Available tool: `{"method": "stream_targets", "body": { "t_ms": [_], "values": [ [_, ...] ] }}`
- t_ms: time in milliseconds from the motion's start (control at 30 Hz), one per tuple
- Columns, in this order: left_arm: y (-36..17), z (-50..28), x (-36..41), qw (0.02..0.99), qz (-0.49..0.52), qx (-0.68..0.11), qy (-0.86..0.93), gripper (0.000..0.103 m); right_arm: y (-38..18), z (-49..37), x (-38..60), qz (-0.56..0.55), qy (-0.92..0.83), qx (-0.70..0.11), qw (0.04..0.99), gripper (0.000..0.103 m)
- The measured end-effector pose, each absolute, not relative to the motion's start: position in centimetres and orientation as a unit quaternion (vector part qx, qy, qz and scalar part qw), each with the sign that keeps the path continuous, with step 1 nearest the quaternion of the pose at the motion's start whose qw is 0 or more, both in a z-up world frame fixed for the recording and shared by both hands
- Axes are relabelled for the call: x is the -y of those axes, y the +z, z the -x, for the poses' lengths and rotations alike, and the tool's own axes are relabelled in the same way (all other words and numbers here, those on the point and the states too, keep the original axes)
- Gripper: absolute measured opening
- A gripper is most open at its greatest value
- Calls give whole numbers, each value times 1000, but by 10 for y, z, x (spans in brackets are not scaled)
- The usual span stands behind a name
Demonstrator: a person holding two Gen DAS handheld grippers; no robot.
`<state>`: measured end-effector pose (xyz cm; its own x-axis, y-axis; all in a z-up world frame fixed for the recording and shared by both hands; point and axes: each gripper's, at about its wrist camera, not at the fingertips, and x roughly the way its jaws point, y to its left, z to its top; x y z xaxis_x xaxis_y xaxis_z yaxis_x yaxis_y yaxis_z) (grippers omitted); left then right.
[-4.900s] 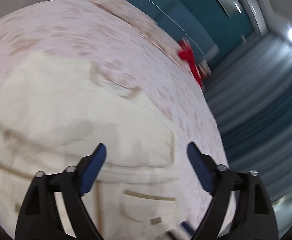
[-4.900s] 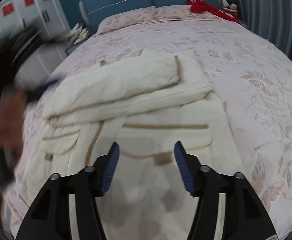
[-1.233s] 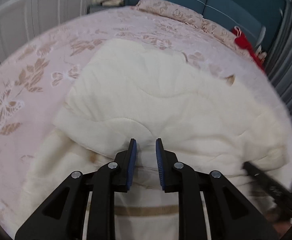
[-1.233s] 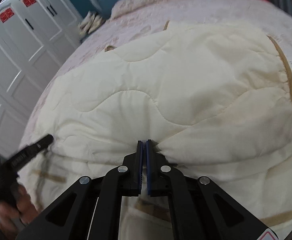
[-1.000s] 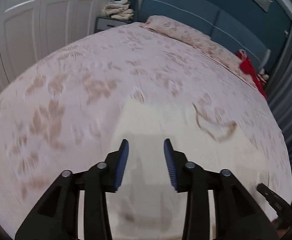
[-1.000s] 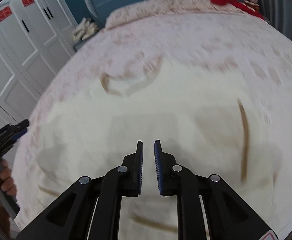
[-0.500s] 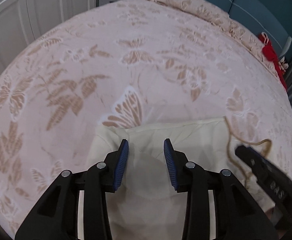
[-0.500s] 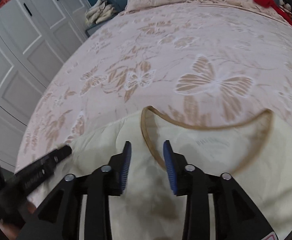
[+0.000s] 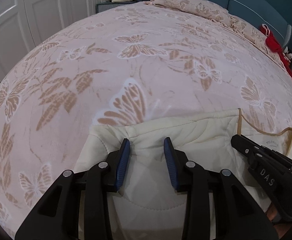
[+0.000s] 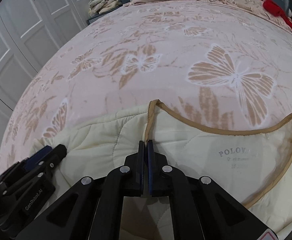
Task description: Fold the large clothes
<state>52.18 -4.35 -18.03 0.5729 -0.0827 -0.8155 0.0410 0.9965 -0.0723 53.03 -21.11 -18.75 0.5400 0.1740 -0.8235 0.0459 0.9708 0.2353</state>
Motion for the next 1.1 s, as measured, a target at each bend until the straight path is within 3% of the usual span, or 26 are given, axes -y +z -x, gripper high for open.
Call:
{"method": "stream_targets", "body": {
  "t_ms": [300,400,533,600,667,700,867,1033,1100],
  "values": [
    [-186,-518,52,899,-5,-438,-24,35,-191,-527,211,-111,28,-465,878,0],
    [-179,-518,44,897,19,-441,-39,35,-157,-499,245,-137,-22,-428,893,14],
    [-148,-507,47,891,35,-450,-54,38,-123,-438,338,-177,-78,-399,896,14],
    [-126,-498,64,893,52,-436,-97,41,-121,-418,380,-185,-117,-396,892,18],
    [-108,-494,102,882,67,-440,-155,56,-129,-403,420,-209,-150,-405,877,20],
    [-105,-493,122,873,74,-447,-181,57,-134,-400,433,-228,-153,-410,870,20],
    [-113,-492,237,846,25,-474,-241,57,-160,-399,464,-251,-156,-434,851,18],
    [-151,-507,290,833,1,-507,-222,57,-174,-400,468,-239,-142,-445,851,18],
    [-163,-513,298,824,-6,-522,-219,52,-177,-397,463,-233,-140,-445,853,18]
  ]
}}
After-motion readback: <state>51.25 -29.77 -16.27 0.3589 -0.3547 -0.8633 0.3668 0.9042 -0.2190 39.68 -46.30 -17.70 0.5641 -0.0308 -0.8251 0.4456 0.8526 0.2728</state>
